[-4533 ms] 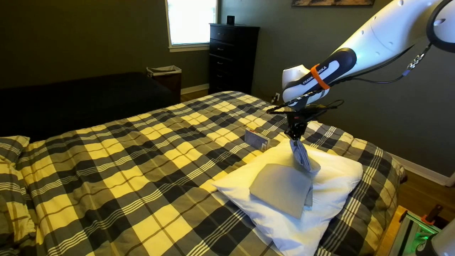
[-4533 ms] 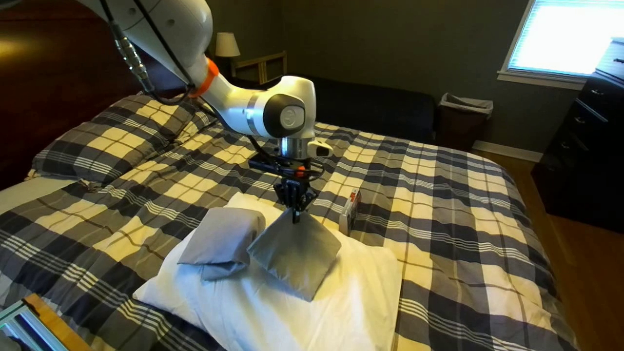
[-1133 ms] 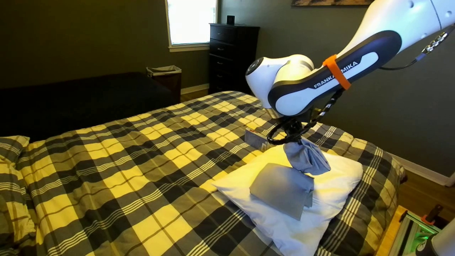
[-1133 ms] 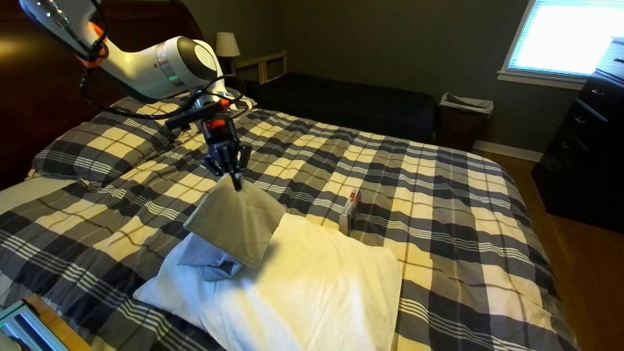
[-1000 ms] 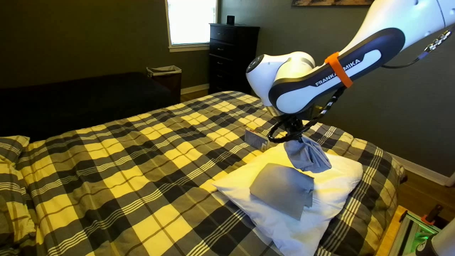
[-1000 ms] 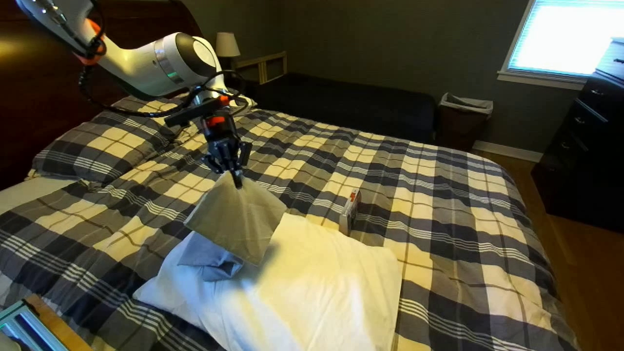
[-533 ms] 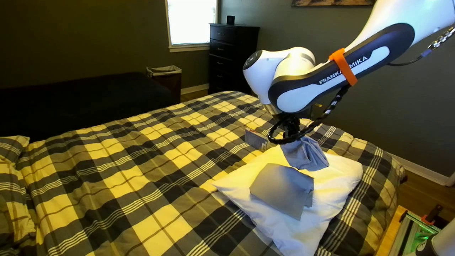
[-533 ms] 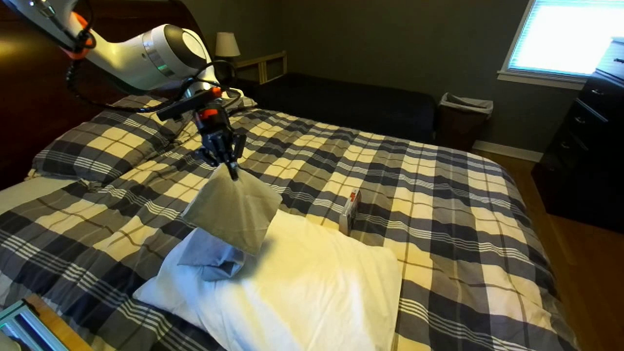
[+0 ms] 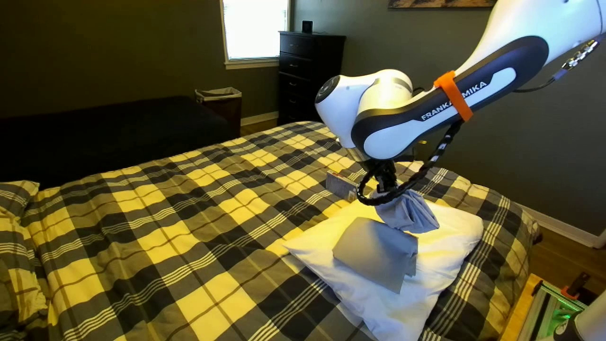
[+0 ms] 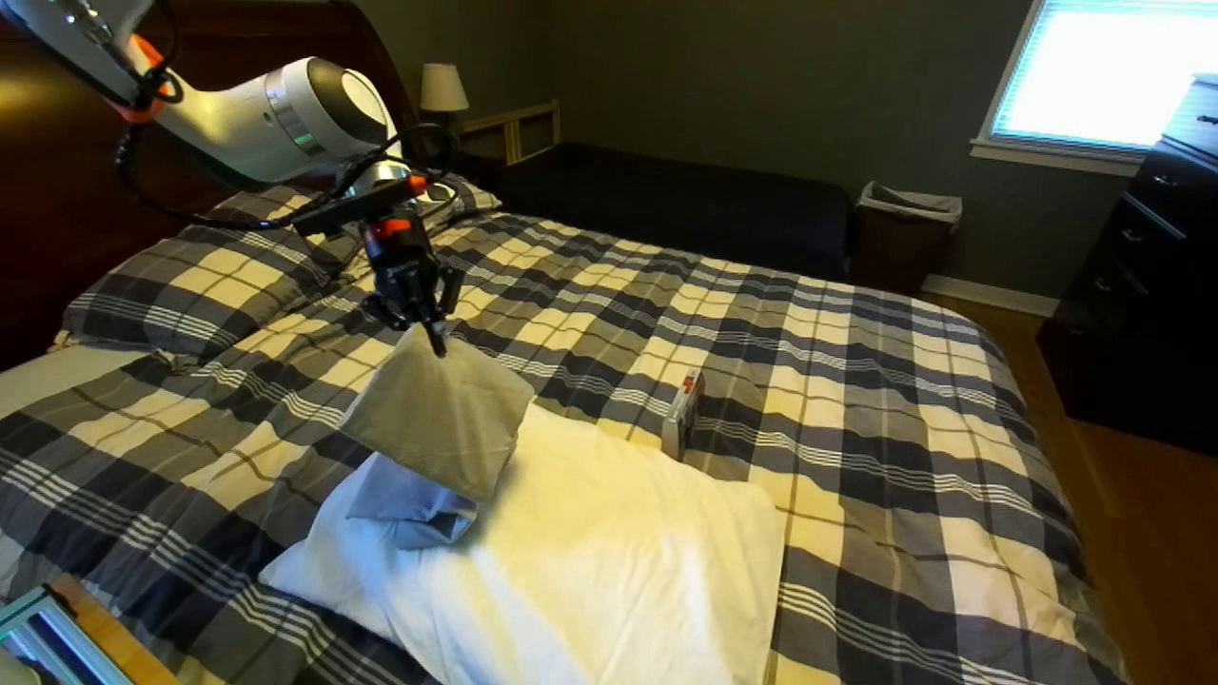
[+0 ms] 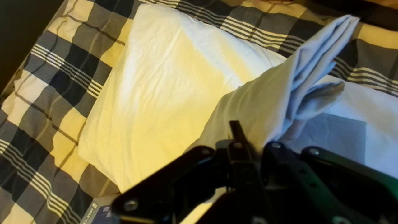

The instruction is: Place the sheet that is at the bottom, on the sheet on top of it

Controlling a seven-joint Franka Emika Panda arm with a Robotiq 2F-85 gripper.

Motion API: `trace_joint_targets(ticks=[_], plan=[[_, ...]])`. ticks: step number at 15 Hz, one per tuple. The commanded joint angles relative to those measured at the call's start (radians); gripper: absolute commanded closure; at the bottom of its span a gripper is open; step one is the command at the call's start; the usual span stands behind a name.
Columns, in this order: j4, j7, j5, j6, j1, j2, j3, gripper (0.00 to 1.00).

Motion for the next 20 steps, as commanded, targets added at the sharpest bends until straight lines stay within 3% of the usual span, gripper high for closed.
trace_joint_targets(ticks=[1,12,20], plan=[[0.044,-0.06,0.015,-0.018,0.006,0.074,0.007,0.98],[0.151,-0.141,0.039,0.082,0.023,0.263,0.022,0.98],[0.191,-0.261,0.109,0.097,0.023,0.323,0.038,0.98]])
